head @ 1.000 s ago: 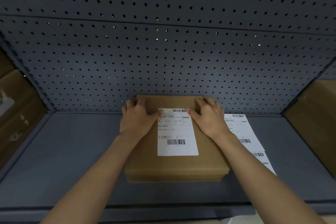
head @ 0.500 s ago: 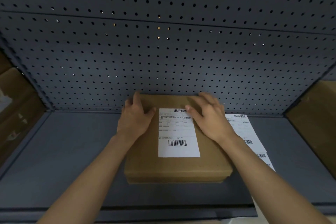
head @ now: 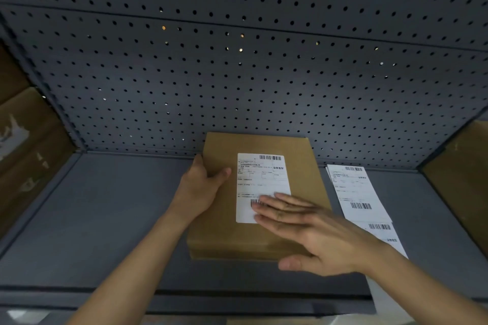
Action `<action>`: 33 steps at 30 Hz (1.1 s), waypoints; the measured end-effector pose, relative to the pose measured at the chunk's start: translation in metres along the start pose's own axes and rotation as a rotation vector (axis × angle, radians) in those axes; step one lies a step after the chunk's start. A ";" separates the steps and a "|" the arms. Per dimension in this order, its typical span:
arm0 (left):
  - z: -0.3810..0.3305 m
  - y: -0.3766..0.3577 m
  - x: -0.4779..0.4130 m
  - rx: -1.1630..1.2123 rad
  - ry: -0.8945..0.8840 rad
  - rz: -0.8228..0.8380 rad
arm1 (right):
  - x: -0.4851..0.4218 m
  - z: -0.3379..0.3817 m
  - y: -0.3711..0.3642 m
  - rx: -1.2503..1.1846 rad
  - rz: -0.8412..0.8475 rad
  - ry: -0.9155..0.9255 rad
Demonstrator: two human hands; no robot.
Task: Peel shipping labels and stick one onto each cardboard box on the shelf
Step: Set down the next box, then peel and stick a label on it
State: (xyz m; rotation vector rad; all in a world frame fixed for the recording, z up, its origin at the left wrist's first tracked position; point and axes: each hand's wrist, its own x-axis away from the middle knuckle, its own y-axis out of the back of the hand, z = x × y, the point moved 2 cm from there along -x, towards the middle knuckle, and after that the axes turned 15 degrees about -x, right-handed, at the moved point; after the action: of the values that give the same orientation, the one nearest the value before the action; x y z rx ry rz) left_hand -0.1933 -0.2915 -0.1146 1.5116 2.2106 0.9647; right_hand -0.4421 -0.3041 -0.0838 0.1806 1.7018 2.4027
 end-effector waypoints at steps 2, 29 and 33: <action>0.000 0.000 0.002 0.007 0.004 -0.008 | 0.001 -0.002 -0.003 0.019 0.021 -0.003; 0.011 0.000 0.007 0.200 0.019 -0.010 | -0.060 -0.053 0.028 0.045 0.249 -0.369; 0.011 -0.001 0.007 0.220 0.022 -0.023 | -0.043 -0.013 0.012 0.099 0.288 -0.219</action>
State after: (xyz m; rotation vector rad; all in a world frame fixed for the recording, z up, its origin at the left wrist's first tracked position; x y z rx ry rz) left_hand -0.1908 -0.2813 -0.1220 1.5685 2.4108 0.7549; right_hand -0.4039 -0.3295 -0.0758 0.7212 1.7951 2.3794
